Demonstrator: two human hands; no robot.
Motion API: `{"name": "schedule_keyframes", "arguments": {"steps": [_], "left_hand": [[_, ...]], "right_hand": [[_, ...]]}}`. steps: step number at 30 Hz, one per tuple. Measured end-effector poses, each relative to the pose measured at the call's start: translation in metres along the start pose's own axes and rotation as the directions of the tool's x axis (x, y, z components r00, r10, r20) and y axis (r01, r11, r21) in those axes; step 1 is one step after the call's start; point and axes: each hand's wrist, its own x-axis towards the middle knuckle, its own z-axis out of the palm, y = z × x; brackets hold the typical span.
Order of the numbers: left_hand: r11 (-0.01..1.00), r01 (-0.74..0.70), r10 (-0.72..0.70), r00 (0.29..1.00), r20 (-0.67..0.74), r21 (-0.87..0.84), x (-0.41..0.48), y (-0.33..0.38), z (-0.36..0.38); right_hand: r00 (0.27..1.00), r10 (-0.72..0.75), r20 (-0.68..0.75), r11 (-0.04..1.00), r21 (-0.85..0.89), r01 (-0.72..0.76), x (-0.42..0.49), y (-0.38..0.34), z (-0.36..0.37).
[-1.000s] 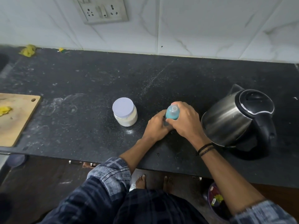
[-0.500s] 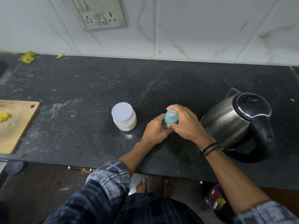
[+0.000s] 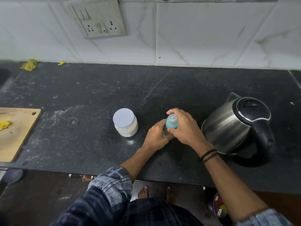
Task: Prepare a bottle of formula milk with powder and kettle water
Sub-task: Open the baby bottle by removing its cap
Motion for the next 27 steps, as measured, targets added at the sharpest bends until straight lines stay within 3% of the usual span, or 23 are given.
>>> {"name": "schedule_keyframes", "arguments": {"steps": [3,9,14,27], "left_hand": [[1.000,0.001,-0.001,1.000,0.001,0.005,-0.0007,0.0022,0.0006],[1.000,-0.008,0.008,1.000,-0.006,-0.002,-0.0003,-0.0016,0.0022],[1.000,-0.011,0.010,1.000,-0.009,-0.014,-0.0006,-0.0006,0.0020],[1.000,-0.026,0.026,1.000,-0.010,-0.005,-0.0023,0.0018,0.0006]], "right_hand": [[0.998,-0.031,0.060,0.999,0.037,0.028,-0.0011,0.0002,-0.0030],[0.999,0.005,-0.054,1.000,0.006,-0.005,-0.0038,-0.0018,0.0029],[0.999,-0.011,0.030,0.999,0.047,0.009,-0.0028,-0.0034,-0.0027],[0.999,0.043,-0.020,0.997,0.064,-0.042,-0.0041,-0.0055,-0.0024]]}}
